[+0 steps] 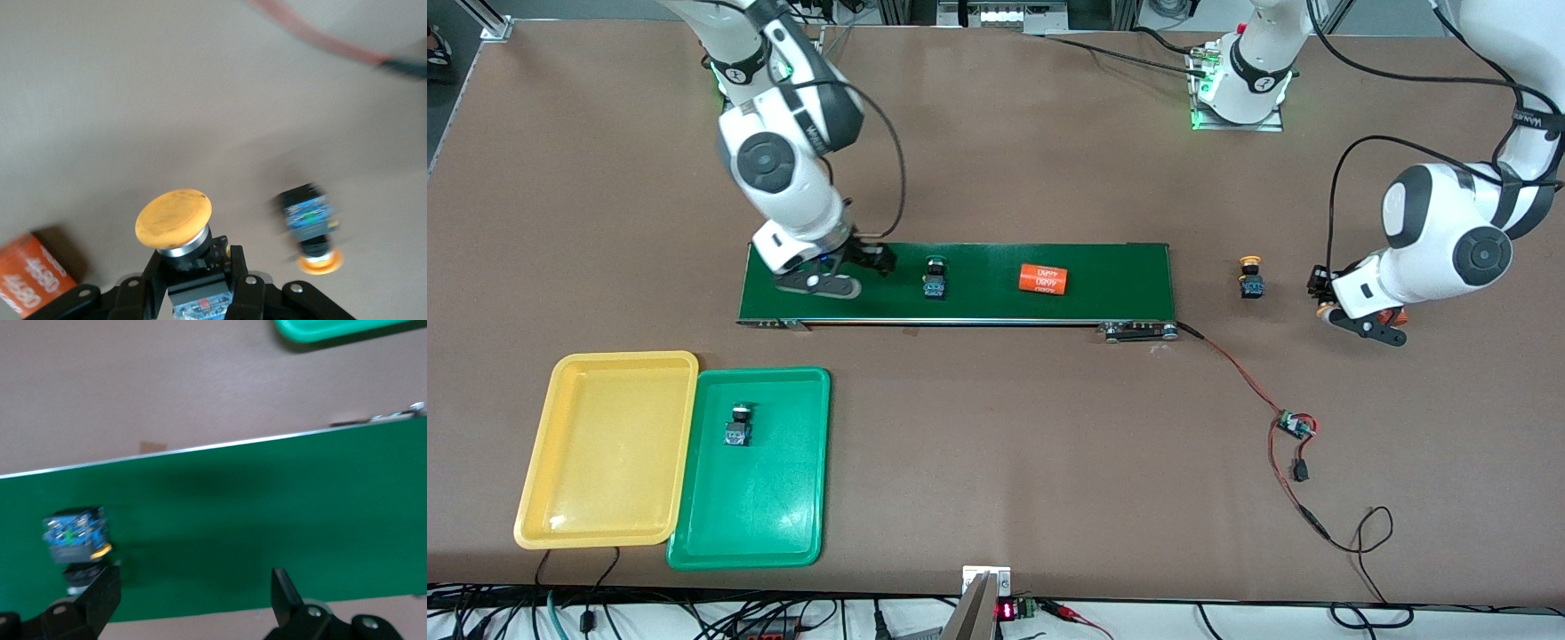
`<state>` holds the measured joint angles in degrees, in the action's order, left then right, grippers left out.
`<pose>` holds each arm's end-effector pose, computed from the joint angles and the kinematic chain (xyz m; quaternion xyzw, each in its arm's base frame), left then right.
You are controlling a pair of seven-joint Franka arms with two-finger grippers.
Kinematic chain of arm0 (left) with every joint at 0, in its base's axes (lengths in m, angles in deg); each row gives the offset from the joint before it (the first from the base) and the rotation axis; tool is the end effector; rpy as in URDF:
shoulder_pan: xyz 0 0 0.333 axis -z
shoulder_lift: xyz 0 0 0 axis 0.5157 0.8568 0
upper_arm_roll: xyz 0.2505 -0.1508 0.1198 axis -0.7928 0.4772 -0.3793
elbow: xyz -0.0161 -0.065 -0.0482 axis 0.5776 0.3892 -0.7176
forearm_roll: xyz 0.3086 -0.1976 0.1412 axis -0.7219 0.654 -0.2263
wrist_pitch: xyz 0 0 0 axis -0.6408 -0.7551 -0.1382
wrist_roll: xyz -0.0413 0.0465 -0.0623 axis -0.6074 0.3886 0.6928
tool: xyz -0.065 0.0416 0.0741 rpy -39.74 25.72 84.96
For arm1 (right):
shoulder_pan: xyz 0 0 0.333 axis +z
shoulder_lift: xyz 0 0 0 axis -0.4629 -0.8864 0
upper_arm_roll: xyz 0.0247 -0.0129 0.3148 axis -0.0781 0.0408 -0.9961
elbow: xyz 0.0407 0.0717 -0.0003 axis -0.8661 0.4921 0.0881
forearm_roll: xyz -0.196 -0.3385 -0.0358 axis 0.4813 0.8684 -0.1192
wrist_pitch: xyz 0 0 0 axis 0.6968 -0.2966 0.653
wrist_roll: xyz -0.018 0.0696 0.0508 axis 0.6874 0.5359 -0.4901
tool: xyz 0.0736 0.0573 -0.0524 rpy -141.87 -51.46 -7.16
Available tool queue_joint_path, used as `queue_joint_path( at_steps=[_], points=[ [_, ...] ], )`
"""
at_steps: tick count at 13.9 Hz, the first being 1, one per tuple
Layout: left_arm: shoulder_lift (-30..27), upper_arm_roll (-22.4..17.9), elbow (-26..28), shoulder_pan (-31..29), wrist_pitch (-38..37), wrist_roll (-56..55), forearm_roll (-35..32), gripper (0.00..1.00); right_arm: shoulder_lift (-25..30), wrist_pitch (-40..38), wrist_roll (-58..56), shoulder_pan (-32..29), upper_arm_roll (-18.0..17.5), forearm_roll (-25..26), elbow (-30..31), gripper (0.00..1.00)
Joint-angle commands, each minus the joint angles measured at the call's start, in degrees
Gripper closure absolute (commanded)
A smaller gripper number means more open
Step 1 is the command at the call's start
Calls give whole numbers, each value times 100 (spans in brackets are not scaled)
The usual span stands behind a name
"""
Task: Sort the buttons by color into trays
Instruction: 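Grasp the second button with the right gripper while the left gripper grasps another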
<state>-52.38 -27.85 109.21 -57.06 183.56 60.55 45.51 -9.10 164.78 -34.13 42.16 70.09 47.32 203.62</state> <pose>0.5422 0.0352 0.2700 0.9767 -0.1914 -0.0971 0.0046 0.4875 0.3061 0.3073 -0.9972 0.0683 0.0201 0.0233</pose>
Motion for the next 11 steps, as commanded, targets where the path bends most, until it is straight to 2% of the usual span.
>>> queue_joint_path(
  at_steps=[1,2,4,7,11],
  points=[
    [-216,335,-186,430,-151,-101,514,99,-95,332,64,193,48,-5,27,0],
    [-189,563,-230,535,-151,-354,935,99,-148,482,56,272,48,-5,27,0],
    [-163,854,-248,807,-90,-1073,1159,99,-280,667,56,308,48,65,10,0],
    [-14,864,-371,1509,-81,-2234,1160,100,-316,685,73,396,57,66,-8,0],
    [504,855,-521,2248,16,-3334,1168,99,-456,773,73,458,57,153,-34,0]
  ],
)
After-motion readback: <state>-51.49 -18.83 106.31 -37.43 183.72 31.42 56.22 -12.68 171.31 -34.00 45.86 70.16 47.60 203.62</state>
